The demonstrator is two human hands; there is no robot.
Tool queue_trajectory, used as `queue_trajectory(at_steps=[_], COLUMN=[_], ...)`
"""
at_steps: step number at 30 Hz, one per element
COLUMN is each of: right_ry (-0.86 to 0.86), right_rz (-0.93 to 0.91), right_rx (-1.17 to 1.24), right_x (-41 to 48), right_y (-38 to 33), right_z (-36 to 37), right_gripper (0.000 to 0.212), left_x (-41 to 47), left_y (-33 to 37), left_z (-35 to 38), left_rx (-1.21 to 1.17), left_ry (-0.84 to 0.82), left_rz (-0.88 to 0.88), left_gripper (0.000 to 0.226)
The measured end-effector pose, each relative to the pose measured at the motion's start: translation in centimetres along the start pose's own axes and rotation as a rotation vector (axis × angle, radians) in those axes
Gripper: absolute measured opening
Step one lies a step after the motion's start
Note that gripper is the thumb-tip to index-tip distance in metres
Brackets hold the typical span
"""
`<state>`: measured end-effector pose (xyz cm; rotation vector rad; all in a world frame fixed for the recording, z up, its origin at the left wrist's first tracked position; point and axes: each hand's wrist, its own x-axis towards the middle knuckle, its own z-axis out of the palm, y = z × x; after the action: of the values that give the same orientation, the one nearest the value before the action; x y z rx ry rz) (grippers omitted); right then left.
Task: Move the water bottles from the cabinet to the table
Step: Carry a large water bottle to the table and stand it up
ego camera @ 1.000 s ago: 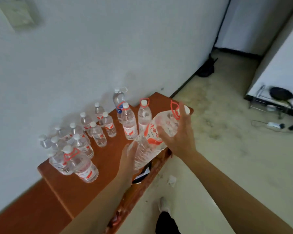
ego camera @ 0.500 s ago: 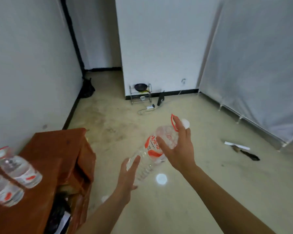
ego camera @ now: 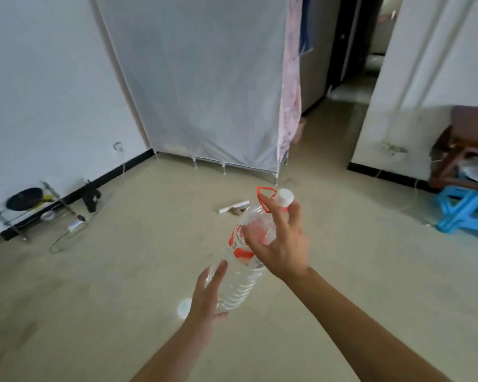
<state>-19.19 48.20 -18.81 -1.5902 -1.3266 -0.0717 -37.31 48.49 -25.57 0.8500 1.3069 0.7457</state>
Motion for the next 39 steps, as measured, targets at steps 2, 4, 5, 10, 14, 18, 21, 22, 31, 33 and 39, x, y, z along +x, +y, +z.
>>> queue_trajectory(at_steps=[2, 4, 5, 10, 14, 18, 21, 22, 31, 33, 39], right_ry=[0.056, 0.111, 0.162, 0.277, 0.353, 0.469, 0.521, 0.536, 0.650, 0.658, 0.659], right_rz=[0.001, -0.007, -0.040, -0.056, 0.026, 0.115, 0.158, 0.190, 0.299, 0.305, 0.348], right_rx=[-0.075, -0.124, -0.157, -0.435, -0.573, -0.663, -0.711, -0.722, -0.789, -0.801, -0.804], right_x=[2.6, 5.3, 6.7, 14.2, 18.3, 21.1, 21.7, 21.9, 23.4, 25.1, 29.4], right_y=[3.0, 5.2, 6.8, 14.3, 19.7, 25.3, 29.6, 32.0, 48.7, 52.1, 61.1], right_z=[-1.9, -3.4, -3.9, -6.6, -10.2, -14.9, -18.6, -20.5, -36.3, -40.2, -48.0], right_gripper=[0.072, 0.071, 0.070, 0.069, 0.071, 0.074, 0.072, 0.071, 0.069, 0.069, 0.069], left_x=[3.2, 6.2, 7.9, 14.7, 18.8, 21.1, 21.2, 21.3, 18.4, 18.2, 18.6], left_y=[1.1, 2.4, 3.2, 7.2, 9.4, 10.5, 10.1, 9.4, 6.1, 6.2, 6.7], left_z=[4.1, 8.1, 10.8, 22.3, 30.6, 39.6, 45.8, 49.2, 72.3, 77.7, 91.3], left_rx=[0.056, 0.075, 0.098, 0.137, 0.203, 0.285, 0.344, 0.366, 0.505, 0.530, 0.548], left_ry=[-0.093, -0.185, -0.234, -0.504, -0.648, -0.797, -0.867, -0.901, -0.996, -1.023, -1.018], left_rz=[0.013, 0.008, 0.006, 0.007, -0.004, -0.018, -0.021, -0.022, 0.046, 0.050, 0.103], left_gripper=[0.105, 0.104, 0.103, 0.094, 0.101, 0.108, 0.113, 0.113, 0.121, 0.123, 0.118])
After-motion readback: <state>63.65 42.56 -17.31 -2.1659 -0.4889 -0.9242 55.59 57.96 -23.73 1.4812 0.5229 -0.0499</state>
